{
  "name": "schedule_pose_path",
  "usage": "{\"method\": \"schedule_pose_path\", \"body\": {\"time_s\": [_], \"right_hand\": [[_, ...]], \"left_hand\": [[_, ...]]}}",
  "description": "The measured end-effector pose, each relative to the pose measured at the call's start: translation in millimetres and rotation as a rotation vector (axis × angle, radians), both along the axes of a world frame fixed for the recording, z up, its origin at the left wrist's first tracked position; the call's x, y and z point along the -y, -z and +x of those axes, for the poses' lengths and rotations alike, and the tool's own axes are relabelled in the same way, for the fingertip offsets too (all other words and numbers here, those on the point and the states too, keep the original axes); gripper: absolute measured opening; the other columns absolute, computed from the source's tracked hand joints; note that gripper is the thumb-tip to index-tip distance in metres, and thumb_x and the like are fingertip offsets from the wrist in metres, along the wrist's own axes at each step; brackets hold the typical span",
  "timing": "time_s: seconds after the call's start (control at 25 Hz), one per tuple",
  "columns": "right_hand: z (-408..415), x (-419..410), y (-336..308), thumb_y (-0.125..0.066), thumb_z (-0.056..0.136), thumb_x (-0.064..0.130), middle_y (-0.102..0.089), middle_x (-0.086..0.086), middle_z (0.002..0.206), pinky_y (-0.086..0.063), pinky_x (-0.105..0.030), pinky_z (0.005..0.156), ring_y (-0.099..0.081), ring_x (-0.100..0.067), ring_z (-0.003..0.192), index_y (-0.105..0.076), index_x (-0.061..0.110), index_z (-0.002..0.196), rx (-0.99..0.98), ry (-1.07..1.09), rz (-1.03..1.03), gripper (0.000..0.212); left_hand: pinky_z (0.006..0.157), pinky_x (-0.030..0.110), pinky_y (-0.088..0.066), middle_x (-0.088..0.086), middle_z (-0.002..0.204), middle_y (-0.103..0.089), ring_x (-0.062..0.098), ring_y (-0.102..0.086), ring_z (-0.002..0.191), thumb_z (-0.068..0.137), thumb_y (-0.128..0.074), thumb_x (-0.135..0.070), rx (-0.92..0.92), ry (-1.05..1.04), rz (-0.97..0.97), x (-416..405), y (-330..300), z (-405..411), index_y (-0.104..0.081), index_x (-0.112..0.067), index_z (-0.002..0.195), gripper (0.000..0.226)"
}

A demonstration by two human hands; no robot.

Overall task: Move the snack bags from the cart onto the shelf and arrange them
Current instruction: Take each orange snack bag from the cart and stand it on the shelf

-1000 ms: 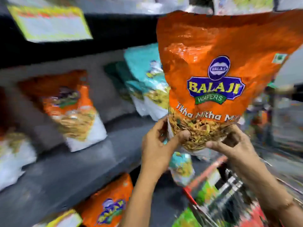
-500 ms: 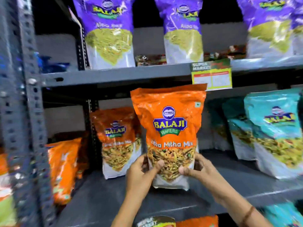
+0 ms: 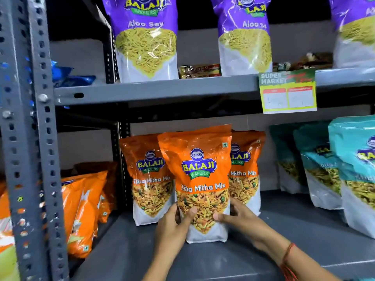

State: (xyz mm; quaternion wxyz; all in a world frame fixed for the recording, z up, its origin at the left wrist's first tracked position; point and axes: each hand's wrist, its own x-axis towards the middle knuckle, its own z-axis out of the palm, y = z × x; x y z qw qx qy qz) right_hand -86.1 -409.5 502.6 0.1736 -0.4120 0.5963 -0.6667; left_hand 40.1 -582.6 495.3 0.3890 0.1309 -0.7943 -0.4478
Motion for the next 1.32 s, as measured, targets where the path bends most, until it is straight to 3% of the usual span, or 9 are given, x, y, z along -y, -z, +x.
{"method": "schedule_pose_path", "body": {"time_s": [0.2,0.32,0.52,0.64,0.8,0.92,1.04,1.16,1.32], "right_hand": [[0,2,-1,-0.089,0.068,0.034,-0.071,0.01,0.125,-0.057,-0.019,0.085,-0.065,-0.006,0.116,-0.061,0.034,0.125,0.01,0.012,0.043,0.063],[5,-2,-4,-0.09,0.066,0.037,-0.071,0.012,0.125,-0.056,-0.018,0.084,-0.066,-0.004,0.115,-0.057,0.035,0.127,-0.019,0.047,0.064,0.069],[27,-24,-13,-0.084,0.073,0.023,-0.064,0.002,0.134,-0.051,-0.024,0.098,-0.061,-0.009,0.123,-0.049,0.024,0.14,-0.035,0.337,-0.16,0.076],[48,-58,-19,-0.08,0.08,0.025,-0.064,0.004,0.129,-0.051,-0.024,0.098,-0.06,-0.008,0.12,-0.054,0.023,0.136,-0.05,0.558,-0.288,0.062],[84,-138,-33,-0.075,0.084,0.023,-0.062,-0.006,0.131,-0.052,-0.014,0.091,-0.061,-0.005,0.113,-0.056,0.02,0.132,-0.107,0.787,-0.455,0.052],[118,-225,-30,-0.07,0.088,0.018,-0.062,-0.005,0.126,-0.05,-0.021,0.092,-0.062,-0.006,0.109,-0.056,0.019,0.129,-0.147,0.979,-0.498,0.044],[155,-310,-15,-0.064,0.092,0.008,-0.064,-0.005,0.114,-0.049,-0.017,0.084,-0.063,0.0,0.093,-0.054,0.01,0.13,-0.153,1.202,-0.492,0.04],[199,-394,20,-0.063,0.093,0.01,-0.065,0.001,0.108,-0.051,-0.017,0.082,-0.064,-0.001,0.092,-0.054,0.008,0.132,-0.092,1.383,-0.421,0.04],[257,-492,106,-0.068,0.086,0.019,-0.071,0.008,0.111,-0.052,-0.015,0.081,-0.065,-0.001,0.1,-0.063,0.021,0.122,0.101,1.591,-0.315,0.037]], "left_hand": [[0.078,0.03,-0.053,-0.015,0.107,-0.073,0.009,-0.067,0.1,0.066,-0.044,-0.085,0.025,-0.081,-0.088,-1,2,0,-0.061,-0.036,0.113,0.07],[0.082,0.035,-0.055,-0.012,0.108,-0.074,0.015,-0.068,0.102,0.067,-0.042,-0.085,0.028,-0.106,-0.125,-5,-2,4,-0.059,-0.037,0.117,0.072],[0.097,0.043,-0.054,0.002,0.131,-0.066,0.019,-0.063,0.12,0.075,-0.064,-0.065,-0.278,-0.147,-0.147,-36,-11,20,-0.052,-0.026,0.136,0.073],[0.098,0.041,-0.053,0.004,0.127,-0.067,0.013,-0.064,0.116,0.075,-0.072,-0.05,-0.439,0.041,-0.074,-83,-28,9,-0.058,-0.02,0.131,0.065],[0.094,0.023,-0.054,0.004,0.128,-0.066,0.007,-0.066,0.112,0.077,-0.077,-0.028,-0.477,0.481,0.26,-185,-44,-16,-0.06,-0.013,0.128,0.055],[0.088,0.015,-0.053,0.012,0.127,-0.065,0.002,-0.066,0.104,0.081,-0.074,-0.015,-0.369,0.831,0.478,-279,-30,-31,-0.059,-0.007,0.127,0.05],[0.091,0.02,-0.053,0.011,0.122,-0.066,0.0,-0.066,0.098,0.082,-0.072,-0.013,-0.215,1.107,0.576,-372,2,-31,-0.057,-0.004,0.127,0.049],[0.095,0.024,-0.052,0.012,0.122,-0.065,0.006,-0.065,0.1,0.076,-0.075,-0.018,0.038,1.338,0.558,-465,57,-15,-0.057,-0.008,0.127,0.054],[0.085,0.012,-0.051,0.008,0.116,-0.065,0.005,-0.064,0.1,0.074,-0.079,-0.019,0.443,1.538,0.372,-566,167,11,-0.059,-0.015,0.126,0.056]]}}
